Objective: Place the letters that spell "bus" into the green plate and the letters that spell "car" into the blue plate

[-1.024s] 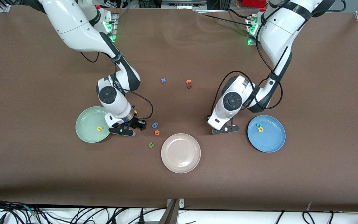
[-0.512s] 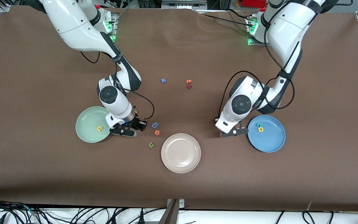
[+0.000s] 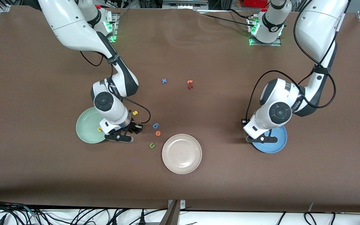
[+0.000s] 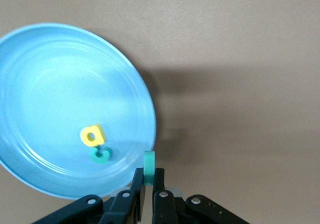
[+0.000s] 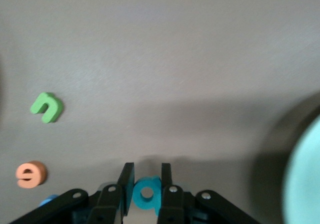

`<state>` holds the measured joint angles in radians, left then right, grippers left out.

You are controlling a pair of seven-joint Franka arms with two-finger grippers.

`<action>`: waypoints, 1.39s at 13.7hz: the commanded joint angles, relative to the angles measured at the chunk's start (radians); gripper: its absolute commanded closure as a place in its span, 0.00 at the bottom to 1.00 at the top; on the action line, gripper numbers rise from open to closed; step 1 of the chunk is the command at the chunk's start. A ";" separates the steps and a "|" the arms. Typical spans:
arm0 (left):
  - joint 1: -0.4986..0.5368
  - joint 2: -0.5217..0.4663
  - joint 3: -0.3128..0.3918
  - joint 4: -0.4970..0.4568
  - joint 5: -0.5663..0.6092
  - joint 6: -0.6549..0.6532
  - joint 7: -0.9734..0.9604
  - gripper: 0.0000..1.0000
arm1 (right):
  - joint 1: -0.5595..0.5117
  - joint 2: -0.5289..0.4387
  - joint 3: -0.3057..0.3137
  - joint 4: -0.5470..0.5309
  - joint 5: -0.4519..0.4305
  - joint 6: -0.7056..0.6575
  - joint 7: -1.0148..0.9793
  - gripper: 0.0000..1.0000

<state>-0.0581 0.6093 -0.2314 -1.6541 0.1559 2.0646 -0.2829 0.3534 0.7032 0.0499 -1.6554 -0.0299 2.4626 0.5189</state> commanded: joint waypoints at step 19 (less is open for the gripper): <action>0.027 -0.326 -0.035 0.126 -0.004 -0.495 0.177 0.00 | -0.017 -0.056 -0.092 -0.021 0.094 -0.148 -0.201 0.02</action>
<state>-0.0402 0.4082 -0.2500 -1.5079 0.1556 1.6680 -0.1293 0.3322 0.6586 -0.0868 -1.6638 0.0491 2.3084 0.2130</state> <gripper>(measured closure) 0.000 0.013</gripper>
